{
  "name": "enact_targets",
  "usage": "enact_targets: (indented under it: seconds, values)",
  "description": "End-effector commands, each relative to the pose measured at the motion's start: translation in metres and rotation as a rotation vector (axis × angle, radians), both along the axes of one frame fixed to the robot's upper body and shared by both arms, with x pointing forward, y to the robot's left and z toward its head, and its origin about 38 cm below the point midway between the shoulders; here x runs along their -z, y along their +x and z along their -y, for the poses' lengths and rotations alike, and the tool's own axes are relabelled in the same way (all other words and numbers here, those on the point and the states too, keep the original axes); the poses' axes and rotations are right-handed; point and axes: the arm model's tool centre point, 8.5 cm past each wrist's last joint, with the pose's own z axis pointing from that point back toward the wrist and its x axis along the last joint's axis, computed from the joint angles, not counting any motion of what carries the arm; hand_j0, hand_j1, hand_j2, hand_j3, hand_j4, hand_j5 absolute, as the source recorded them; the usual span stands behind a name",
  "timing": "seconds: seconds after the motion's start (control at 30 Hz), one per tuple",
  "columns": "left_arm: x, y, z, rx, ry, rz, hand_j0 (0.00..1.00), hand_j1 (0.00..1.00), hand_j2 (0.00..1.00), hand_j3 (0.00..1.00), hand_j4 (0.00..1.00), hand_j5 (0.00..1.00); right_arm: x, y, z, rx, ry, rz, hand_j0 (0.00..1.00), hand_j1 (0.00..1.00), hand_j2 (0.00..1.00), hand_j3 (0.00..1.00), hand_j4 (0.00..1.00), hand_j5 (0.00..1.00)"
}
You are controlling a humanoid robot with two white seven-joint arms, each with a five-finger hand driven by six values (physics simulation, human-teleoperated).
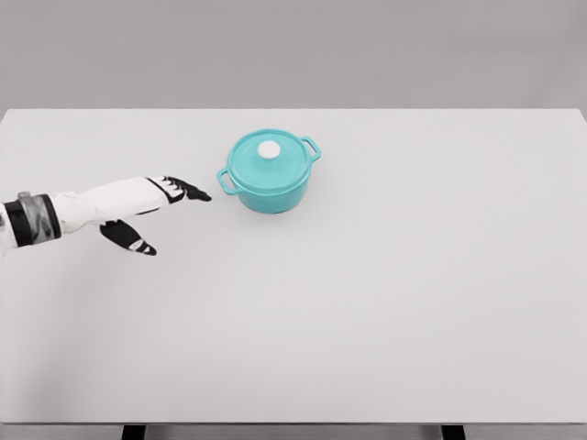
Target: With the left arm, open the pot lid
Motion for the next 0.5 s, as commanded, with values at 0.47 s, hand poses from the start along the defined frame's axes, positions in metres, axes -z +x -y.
enact_targets:
  seconds: [0.47]
  values:
    - [-0.082,0.054,0.04,0.113,0.11,0.145,1.0,1.0,1.0,1.0,1.0,1.0,0.0,-0.003,0.0,0.011,-0.001,-0.004,1.0,1.0,1.0,1.0,1.0,1.0]
